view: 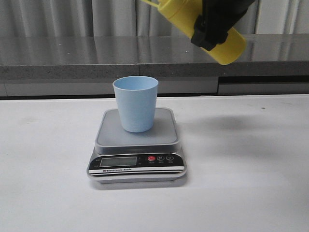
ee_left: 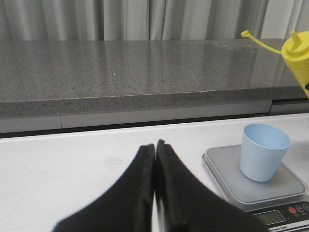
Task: Pour seasoning into cup on scale with both arms
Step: 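Turn the yellow bottle upright with the right gripper and move it back, then lower the yellow bottle onto the table with the right gripper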
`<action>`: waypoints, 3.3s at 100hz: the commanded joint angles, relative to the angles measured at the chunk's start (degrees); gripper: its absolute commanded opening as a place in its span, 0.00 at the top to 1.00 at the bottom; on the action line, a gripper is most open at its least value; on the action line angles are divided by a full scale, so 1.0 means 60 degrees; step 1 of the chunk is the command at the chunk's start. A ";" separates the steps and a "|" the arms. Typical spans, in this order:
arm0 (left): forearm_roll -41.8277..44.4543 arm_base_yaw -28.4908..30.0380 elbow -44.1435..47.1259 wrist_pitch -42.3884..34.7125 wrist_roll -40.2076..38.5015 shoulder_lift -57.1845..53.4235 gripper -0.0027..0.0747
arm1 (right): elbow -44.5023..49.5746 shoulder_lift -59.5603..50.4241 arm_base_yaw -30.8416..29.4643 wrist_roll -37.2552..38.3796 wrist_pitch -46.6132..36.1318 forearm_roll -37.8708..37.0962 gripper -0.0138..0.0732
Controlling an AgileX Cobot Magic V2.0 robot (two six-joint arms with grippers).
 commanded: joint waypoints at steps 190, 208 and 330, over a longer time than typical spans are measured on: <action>-0.0029 0.0014 -0.0258 -0.0761 -0.0029 0.0096 0.99 | 0.5992 0.1702 -0.1609 0.0701 -1.2468 0.4378 0.63; -0.0029 0.0014 -0.0258 -0.0761 -0.0029 0.0096 0.99 | 0.5992 0.1892 -0.1609 0.0701 -1.2557 0.4378 0.63; -0.0029 0.0014 -0.0258 -0.0761 -0.0029 0.0096 0.99 | 0.6063 0.2477 -0.1609 0.0701 -1.3439 0.4376 0.16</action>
